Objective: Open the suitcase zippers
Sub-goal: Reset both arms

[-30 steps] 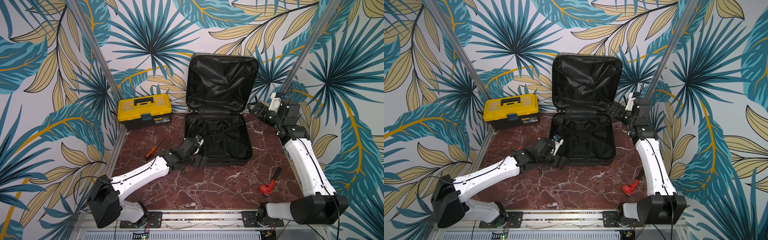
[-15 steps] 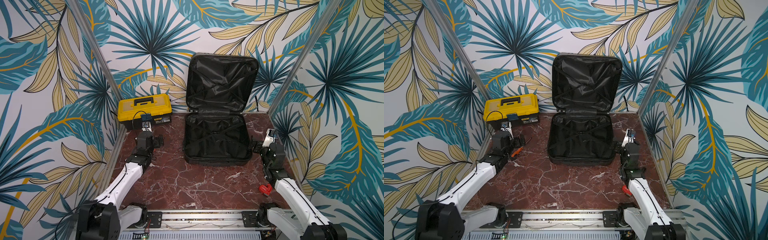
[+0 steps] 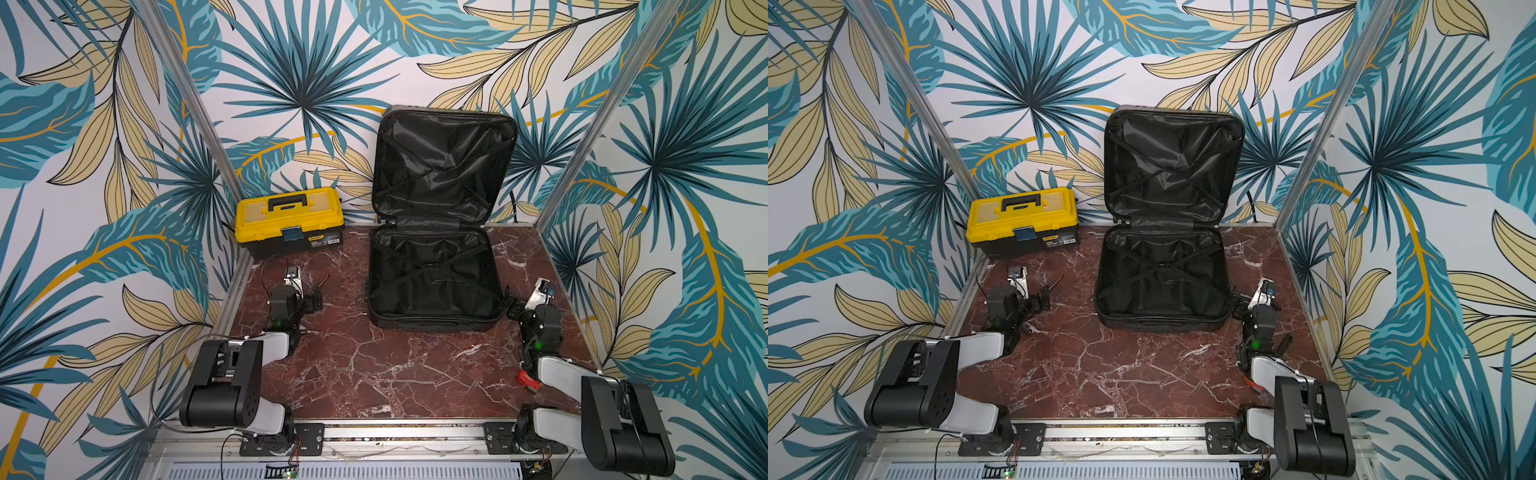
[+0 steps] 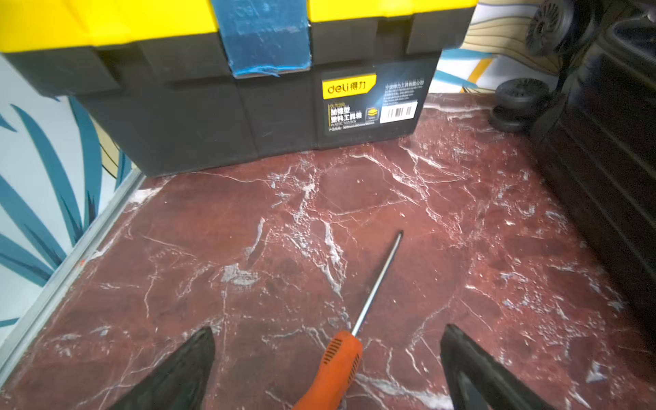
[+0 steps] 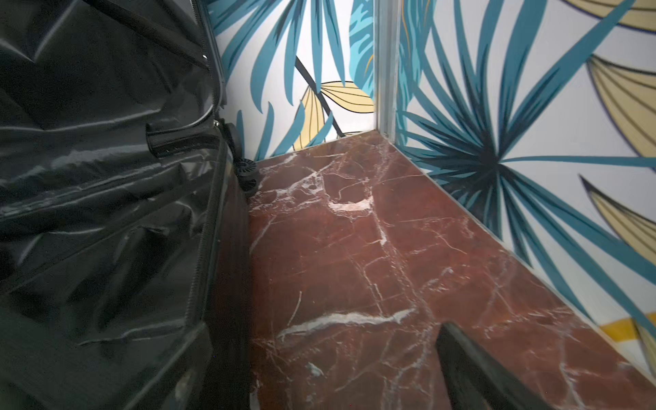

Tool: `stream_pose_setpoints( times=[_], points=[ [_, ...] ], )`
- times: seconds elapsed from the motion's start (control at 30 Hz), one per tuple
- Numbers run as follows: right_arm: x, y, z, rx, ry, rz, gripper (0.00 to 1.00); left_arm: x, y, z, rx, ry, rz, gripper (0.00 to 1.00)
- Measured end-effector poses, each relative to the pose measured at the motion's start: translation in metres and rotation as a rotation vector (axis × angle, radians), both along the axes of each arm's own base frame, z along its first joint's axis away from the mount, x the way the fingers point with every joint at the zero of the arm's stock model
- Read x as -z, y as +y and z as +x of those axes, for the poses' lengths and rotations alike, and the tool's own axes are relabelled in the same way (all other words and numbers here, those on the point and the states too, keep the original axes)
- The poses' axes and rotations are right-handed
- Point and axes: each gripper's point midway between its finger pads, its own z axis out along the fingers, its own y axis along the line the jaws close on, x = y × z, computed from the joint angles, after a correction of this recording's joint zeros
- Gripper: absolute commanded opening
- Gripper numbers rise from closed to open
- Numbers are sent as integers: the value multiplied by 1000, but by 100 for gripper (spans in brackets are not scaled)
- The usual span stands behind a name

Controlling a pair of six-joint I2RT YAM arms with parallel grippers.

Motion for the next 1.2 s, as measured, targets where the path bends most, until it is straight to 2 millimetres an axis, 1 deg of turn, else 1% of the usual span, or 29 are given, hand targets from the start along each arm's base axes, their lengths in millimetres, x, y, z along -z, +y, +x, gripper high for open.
stream_pose_setpoints(
  times=[0.03, 0.1, 0.17, 0.23, 0.33, 0.43, 0.5, 0.7, 0.9, 1.07, 1.2],
  points=[
    [4, 5, 4, -33, -11, 5, 100, 7, -1, -3, 14, 5, 0, 99],
    [1, 12, 12, -87, -75, 10, 100, 14, -5, -6, 37, 10, 1, 99],
    [-3, 20, 18, -139, -93, 7, 99, 9, -7, -3, 52, -20, 2, 100],
    [-4, 28, 24, -186, -85, -2, 99, 0, -7, 1, 52, -59, 4, 100],
    [-5, 36, 33, -228, -68, -19, 99, -8, -6, 5, 49, -92, 6, 99],
    [-6, 48, 44, -258, -34, -42, 99, -11, -6, 5, 46, -102, 5, 99],
    [-5, 54, 47, -273, -16, -54, 99, -11, -5, 6, 45, -104, 4, 99],
    [-4, 53, 48, -255, -3, -75, 99, -12, -5, 6, 44, -108, 4, 99],
    [-4, 46, 47, -205, -2, -79, 100, -12, -5, 6, 44, -108, 5, 99],
    [-4, 55, 48, -260, 3, -96, 100, -12, -5, 6, 44, -108, 4, 99],
    [-3, 54, 48, -255, 6, -100, 100, -12, -5, 6, 44, -108, 5, 99]
  ],
)
